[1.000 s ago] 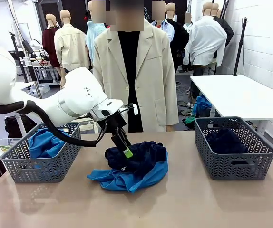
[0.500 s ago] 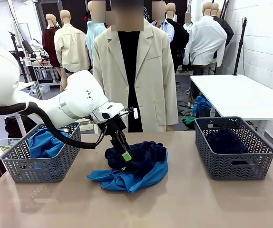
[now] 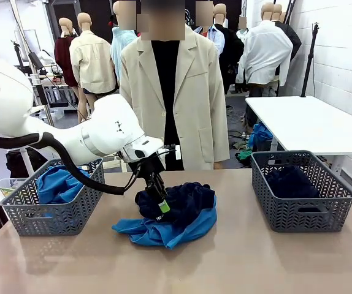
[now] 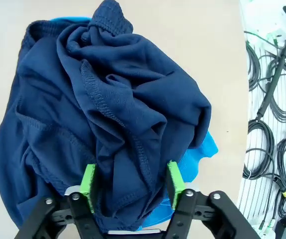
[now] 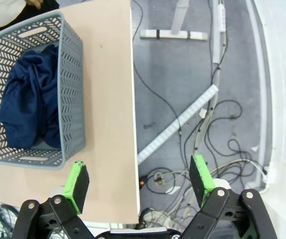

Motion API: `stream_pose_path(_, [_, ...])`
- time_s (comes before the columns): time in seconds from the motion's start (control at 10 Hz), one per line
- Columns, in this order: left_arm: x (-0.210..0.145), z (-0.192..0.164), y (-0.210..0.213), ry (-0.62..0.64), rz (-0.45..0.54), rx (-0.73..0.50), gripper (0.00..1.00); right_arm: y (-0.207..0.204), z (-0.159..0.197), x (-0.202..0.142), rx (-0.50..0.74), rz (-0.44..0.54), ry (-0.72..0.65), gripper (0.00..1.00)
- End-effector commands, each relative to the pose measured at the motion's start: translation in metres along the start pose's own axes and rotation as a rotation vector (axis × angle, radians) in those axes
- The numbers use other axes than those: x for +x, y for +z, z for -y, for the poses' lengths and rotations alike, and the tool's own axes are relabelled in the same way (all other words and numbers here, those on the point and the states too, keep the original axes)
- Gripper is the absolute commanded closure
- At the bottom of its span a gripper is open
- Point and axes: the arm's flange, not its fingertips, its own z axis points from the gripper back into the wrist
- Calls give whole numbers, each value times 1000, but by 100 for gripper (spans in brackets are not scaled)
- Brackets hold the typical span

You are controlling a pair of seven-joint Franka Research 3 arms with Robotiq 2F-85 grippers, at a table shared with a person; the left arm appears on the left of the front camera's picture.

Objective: Sort the tops and bottoms.
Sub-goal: Lift clothes from the center of the table with your left hand.

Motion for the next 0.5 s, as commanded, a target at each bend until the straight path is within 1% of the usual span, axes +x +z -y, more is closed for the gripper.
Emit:
stream_pose_path(0.0, [5, -5, 3, 16, -22, -8, 82, 1, -2, -1, -11, -16, -7, 0])
stream_pose_path(0.1, [5, -5, 4, 20, -22, -7, 100, 1, -2, -1, -11, -16, -7, 0])
stream_pose_path(0.4, [5, -4, 7, 26, -12, -17, 100, 1, -2, -1, -11, -16, -7, 0])
